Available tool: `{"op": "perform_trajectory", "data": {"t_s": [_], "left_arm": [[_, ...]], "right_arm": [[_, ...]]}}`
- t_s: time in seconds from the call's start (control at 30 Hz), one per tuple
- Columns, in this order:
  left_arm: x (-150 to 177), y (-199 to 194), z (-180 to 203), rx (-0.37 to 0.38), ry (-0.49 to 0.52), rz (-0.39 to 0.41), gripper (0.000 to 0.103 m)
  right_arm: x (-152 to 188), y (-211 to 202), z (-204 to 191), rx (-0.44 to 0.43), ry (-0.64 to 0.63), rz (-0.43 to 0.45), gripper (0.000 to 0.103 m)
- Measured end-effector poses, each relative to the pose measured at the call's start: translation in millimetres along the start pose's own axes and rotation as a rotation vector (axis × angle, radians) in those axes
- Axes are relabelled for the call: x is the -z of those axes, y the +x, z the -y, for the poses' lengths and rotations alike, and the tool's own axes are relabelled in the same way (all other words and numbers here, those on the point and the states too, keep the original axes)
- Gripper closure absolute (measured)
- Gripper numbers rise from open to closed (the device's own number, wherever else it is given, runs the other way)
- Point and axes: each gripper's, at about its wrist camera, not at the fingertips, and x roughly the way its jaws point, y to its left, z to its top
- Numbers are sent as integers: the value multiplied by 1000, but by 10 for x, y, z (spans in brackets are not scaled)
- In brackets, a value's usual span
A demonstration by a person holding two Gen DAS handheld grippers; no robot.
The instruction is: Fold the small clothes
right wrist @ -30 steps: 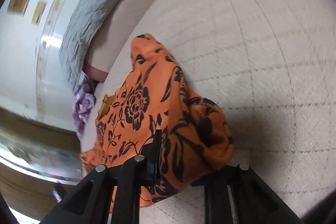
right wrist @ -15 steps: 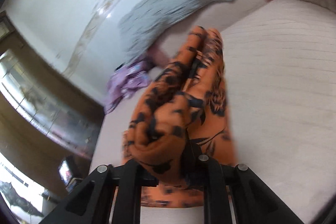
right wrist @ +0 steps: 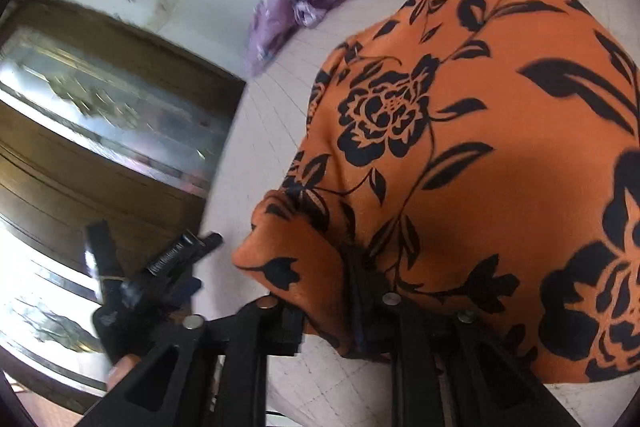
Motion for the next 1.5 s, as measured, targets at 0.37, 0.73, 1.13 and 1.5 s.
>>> {"op": "perform_trajectory", "data": {"t_s": [0.37, 0.73, 1.13, 1.5], "left_arm": [[253, -560, 721, 323, 236, 178, 19], [604, 115, 1055, 160, 330, -108, 16], [697, -31, 1089, 113, 343, -20, 17], [678, 101, 1174, 66, 341, 1, 11]], "right_arm": [[-30, -1122, 369, -76, -49, 111, 34], [-79, -888, 1148, 90, 62, 13, 102], [-604, -989, 732, 134, -106, -46, 97], [-534, -654, 1237, 37, 4, -49, 103]]}}
